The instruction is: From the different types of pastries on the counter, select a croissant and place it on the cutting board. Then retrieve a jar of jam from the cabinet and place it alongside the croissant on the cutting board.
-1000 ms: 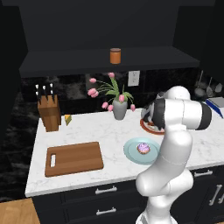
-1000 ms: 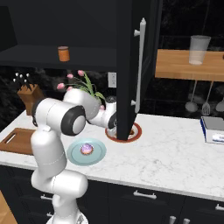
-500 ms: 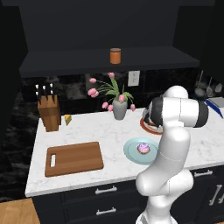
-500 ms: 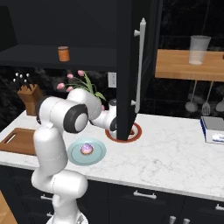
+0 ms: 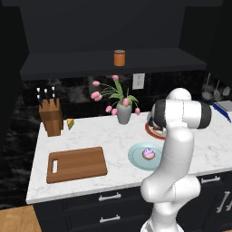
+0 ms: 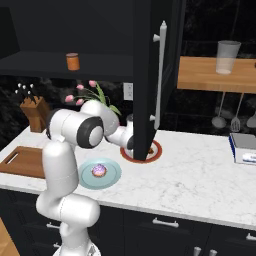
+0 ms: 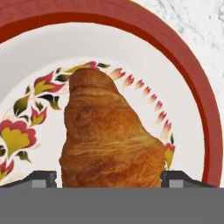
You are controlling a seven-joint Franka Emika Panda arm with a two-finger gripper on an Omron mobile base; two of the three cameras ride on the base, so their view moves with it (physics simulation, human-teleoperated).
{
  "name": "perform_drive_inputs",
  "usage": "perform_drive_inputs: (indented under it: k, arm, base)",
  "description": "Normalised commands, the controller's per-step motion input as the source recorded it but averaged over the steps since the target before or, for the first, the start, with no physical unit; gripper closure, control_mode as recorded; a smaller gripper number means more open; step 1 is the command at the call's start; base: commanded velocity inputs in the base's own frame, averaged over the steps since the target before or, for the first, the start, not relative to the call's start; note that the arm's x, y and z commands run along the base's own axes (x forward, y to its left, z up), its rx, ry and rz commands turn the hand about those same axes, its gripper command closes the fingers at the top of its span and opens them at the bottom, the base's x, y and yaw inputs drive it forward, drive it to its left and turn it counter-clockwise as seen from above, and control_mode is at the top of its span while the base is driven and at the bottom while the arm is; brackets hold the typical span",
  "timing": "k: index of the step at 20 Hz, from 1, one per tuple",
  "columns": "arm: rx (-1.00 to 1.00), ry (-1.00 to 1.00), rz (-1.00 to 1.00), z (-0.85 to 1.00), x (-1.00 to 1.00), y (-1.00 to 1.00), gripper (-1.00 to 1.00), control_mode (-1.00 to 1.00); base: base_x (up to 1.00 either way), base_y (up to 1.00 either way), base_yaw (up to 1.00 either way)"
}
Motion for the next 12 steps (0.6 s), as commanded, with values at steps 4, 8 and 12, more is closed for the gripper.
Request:
perform_drive_inputs:
  k: [4,8,12]
  arm:
    - [0.00,0.00,0.00,-0.45,-0.01,-0.06,1.00,-1.00]
    - [0.00,0.00,0.00,-0.05,-0.17,-0.01,1.00,-1.00]
    - [0.01,0.00,0.00,0.08,-0.18,0.00,1.00,-1.00]
  base:
    - [0.00,0.00,0.00]
    - [0.00,0.00,0.00]
    - [0.00,0.00,0.00]
